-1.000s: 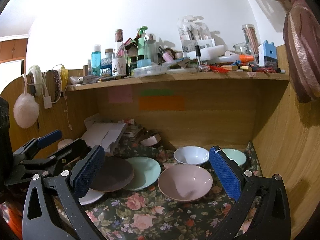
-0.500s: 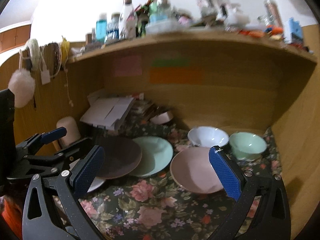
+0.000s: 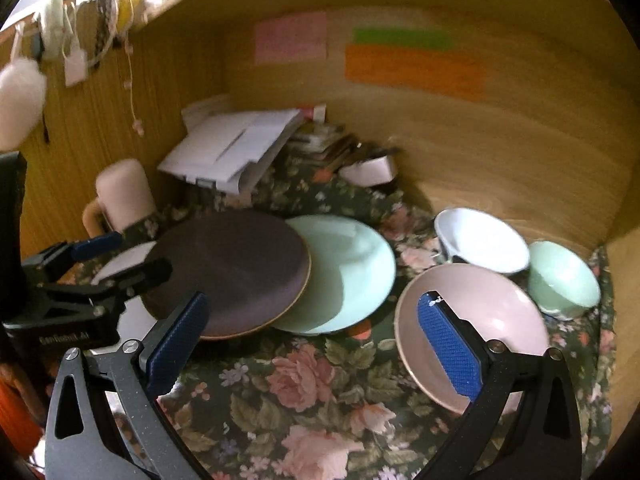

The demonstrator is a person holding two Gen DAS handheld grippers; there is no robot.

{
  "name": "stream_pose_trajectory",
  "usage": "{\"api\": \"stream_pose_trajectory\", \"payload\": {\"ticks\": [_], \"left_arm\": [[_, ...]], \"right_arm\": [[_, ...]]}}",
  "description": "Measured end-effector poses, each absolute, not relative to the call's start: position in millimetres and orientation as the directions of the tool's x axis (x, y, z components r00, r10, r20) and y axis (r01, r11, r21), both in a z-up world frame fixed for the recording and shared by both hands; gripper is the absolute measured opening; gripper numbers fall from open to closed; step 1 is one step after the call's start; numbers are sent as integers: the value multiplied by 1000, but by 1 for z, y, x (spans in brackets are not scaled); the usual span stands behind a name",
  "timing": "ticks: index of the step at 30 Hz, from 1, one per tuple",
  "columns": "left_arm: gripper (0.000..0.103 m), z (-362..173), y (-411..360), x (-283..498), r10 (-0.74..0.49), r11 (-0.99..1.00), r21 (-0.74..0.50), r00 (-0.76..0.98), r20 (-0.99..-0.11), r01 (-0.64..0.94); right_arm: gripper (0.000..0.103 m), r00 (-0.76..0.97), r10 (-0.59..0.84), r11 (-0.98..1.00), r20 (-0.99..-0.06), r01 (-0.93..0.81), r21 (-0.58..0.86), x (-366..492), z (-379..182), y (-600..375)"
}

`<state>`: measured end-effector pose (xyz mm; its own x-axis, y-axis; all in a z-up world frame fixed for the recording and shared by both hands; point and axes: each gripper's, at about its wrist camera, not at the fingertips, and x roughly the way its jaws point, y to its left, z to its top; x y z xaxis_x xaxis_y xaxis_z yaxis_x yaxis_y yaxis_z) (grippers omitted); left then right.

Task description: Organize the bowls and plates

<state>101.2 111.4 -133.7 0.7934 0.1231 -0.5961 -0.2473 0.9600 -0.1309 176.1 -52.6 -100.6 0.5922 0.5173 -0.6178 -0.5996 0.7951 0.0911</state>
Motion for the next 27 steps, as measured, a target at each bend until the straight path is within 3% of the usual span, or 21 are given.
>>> {"api": "stream_pose_trajectory", "payload": {"ticks": [6, 9, 19, 27], "left_arm": [[99, -150, 135, 111, 149, 948, -124, 755, -639, -292], [98, -155, 143, 114, 158, 950, -104, 742, -652, -293], [79, -166, 168, 123, 151, 944, -101, 681, -716, -315], [56, -171, 173, 127, 101, 952, -124, 671, -735, -279]], "right_arm": [[103, 502, 542, 769, -674, -620, 157, 209, -119, -38], [95, 470, 532, 762, -704, -629, 155, 223, -129, -26], [65, 357, 518, 746, -777, -634, 206, 262, -159, 1], [49, 320, 528, 736, -787, -635, 235, 274, -168, 12]]}}
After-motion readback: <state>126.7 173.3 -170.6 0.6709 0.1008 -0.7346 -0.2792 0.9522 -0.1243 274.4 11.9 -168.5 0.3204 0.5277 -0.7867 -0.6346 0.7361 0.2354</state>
